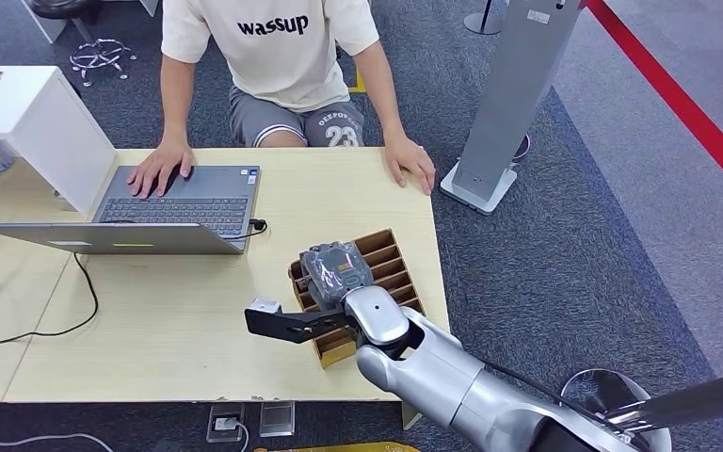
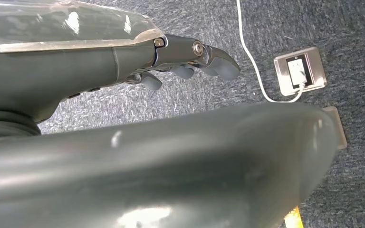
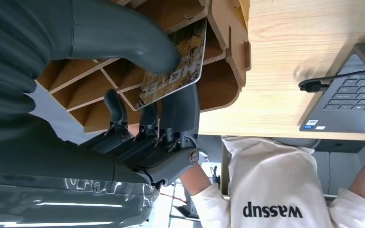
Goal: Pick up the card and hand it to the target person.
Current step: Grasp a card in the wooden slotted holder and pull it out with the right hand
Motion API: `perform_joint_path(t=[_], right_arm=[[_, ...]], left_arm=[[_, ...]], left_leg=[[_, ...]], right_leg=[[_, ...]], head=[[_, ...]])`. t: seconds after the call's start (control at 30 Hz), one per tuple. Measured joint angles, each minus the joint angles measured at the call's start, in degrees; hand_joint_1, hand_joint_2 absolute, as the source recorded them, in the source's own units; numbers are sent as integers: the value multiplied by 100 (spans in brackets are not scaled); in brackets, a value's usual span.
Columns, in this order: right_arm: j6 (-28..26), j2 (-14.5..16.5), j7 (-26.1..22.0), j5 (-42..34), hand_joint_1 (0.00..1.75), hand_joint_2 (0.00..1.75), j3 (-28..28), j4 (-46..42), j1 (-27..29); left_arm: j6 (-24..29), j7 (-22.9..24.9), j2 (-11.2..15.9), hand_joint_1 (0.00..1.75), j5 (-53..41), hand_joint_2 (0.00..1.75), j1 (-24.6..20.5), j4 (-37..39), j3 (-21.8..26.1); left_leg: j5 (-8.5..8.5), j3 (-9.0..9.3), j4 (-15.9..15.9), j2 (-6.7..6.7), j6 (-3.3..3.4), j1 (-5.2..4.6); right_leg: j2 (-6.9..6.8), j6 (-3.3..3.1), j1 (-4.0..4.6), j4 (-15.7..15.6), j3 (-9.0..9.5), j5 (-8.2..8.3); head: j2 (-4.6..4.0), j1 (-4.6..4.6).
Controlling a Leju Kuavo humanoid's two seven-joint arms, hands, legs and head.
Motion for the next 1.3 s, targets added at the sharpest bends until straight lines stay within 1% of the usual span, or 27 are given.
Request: perform_joint_path(t=[0.53,1.07,1.3], right_arm=[[-39,-2,11,3,157,175,6,-2,6],[20,-3,7,-7,155,175,12,-20,7],[23,-82,40,-184,155,175,-34,-262,12]], left_arm=[[-23,20,0,0,-17,0,0,0,-1],[-36,-30,0,0,-96,0,0,0,-4],[-3,-25,3,0,-7,0,4,0,-4]], left_leg=[[1,2,0,1,-1,0],[1,5,0,2,-1,0],[1,3,0,2,-1,0]], right_leg=[[0,0,0,0,1,0],[1,0,0,0,2,0],[2,0,0,0,0,0]], head=[[0,1],[-1,0],[1,0]])
